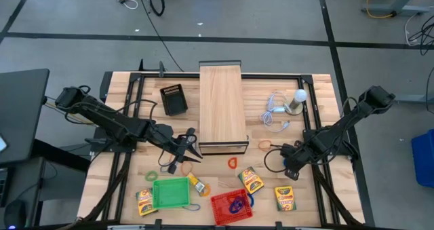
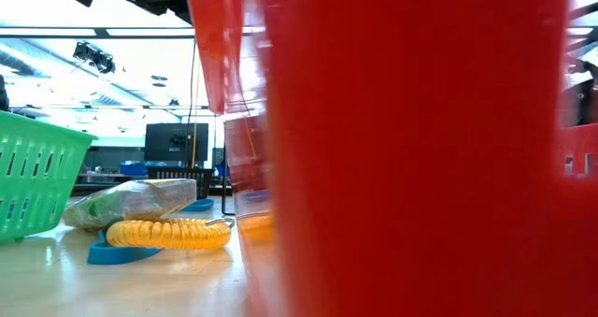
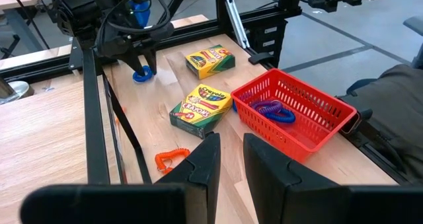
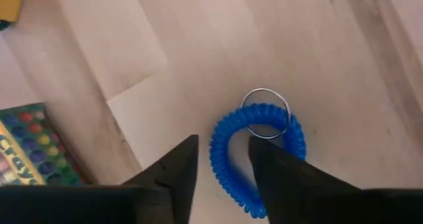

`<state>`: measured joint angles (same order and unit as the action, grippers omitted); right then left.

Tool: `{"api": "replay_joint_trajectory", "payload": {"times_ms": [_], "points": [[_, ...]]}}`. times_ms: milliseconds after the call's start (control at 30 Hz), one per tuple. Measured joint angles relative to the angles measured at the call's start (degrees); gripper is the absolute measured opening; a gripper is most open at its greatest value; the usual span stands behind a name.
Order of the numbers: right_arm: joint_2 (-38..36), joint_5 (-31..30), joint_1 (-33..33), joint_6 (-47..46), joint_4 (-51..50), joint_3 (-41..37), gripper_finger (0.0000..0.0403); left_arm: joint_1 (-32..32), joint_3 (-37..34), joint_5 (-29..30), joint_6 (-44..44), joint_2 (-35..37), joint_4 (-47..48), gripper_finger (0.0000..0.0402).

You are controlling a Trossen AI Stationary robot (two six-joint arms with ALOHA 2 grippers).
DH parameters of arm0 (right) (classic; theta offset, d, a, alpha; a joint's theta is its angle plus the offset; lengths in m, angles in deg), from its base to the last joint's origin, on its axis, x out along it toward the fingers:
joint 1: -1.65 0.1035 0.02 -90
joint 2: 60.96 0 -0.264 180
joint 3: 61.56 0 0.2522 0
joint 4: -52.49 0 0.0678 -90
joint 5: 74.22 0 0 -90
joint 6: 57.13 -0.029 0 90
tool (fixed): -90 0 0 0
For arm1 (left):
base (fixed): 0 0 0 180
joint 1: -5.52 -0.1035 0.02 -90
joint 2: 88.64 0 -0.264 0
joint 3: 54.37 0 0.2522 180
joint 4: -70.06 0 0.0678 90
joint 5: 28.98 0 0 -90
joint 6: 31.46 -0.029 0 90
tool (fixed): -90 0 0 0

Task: Pick & Place Office Desk Supplies
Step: Put the blue spring keychain into the red basket

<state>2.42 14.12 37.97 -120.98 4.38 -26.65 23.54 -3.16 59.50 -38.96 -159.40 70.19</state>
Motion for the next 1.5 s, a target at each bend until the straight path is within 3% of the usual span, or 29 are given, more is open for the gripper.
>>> {"api": "replay_joint_trajectory", "payload": {"times_ms": [233,300,500,633,1133,1300,1500], "points": [[2.6,-1.1,0.0,-0.5,-0.8,0.4,0.0028,0.0,0.0,0.0,0.0,0.0,0.0,0.0075],[2.6,-1.2,0.0,-0.3,-0.8,0.6,0.0013,0.0,0.0,0.0,0.0,0.0,0.0,0.0075],[2.8,-1.5,-0.1,2.9,-0.4,2.9,0.0006,0.0,0.0,0.0,0.0,0.0,0.0,0.0075],[2.8,-5.4,-0.2,6.3,6.7,5.6,0.0004,0.0,0.0,0.0,0.0,0.0,-0.1,0.0075],[3.0,-6.4,0.9,23.6,28.4,7.5,0.0001,0.0,0.0,0.0,0.6,0.0,-2.5,0.0075],[3.0,-8.9,1.1,31.5,38.6,7.5,0.0001,0.0,0.0,-2.3,1.1,-2.0,-9.0,0.0075],[3.1,-10.2,0.6,42.5,48.5,7.5,0.0001,0.0,0.0,-4.1,1.1,-9.3,-21.6,0.0075]]}}
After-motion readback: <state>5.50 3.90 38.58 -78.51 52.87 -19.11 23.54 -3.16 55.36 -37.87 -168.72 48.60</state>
